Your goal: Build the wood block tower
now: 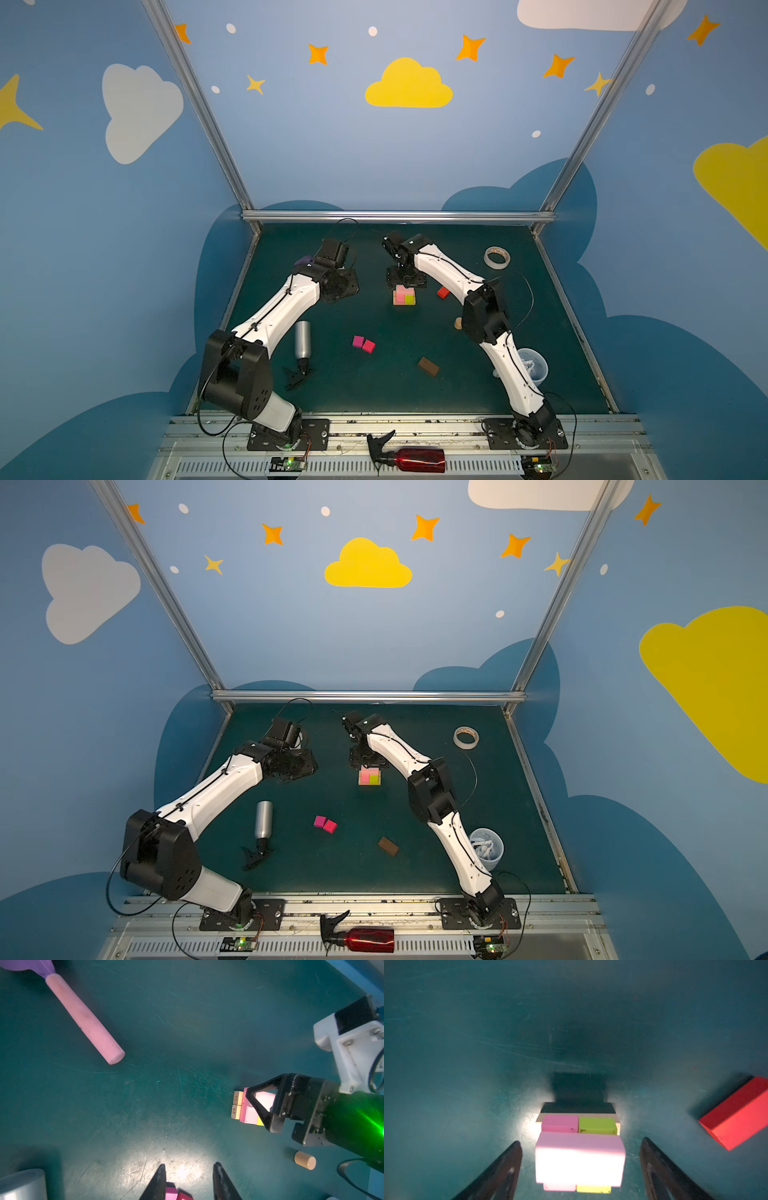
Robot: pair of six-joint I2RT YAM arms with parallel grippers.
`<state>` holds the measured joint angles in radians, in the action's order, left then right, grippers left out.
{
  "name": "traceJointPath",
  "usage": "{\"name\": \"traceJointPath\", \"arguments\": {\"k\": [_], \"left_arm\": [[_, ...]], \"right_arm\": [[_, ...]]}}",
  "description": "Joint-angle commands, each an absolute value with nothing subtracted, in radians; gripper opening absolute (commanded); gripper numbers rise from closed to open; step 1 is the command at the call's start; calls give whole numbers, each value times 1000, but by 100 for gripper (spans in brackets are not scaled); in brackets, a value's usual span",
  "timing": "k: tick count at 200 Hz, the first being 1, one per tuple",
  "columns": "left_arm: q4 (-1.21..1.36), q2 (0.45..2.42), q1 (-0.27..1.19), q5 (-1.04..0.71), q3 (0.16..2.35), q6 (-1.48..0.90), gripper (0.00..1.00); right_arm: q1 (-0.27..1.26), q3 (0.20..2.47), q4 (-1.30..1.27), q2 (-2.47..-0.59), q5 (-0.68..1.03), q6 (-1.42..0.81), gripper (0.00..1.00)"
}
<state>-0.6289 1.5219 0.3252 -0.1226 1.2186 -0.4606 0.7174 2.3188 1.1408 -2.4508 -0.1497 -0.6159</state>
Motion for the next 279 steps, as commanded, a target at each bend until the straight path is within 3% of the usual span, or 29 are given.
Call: {"name": "traceJointPath", "arguments": {"k": [1,62,154,180,262,279], "left_arm": [[-657,1492,320,-116,1226,-461,39],[-672,1495,327,-166,1277,-477,42],[-763,1685,534,-82,1533,-548,57],[-813,1791,595,-72,1657,-571,66],[-1073,2208,721,-25,2205,-562,75],[-1150,2299,733,-15,2349,-570,82]], "right_arm": [[723,2340,1135,-2330,-168,-584,87],[692,2198,1042,-2113,-149,-529,87],[534,1523,729,-1579,-170,-534,88],[488,1394,679,-1465,-191,-543,88],[317,1058,502,-1235,-95,-571,88],[280,1014,488,-1209,-86,-579,88]]}}
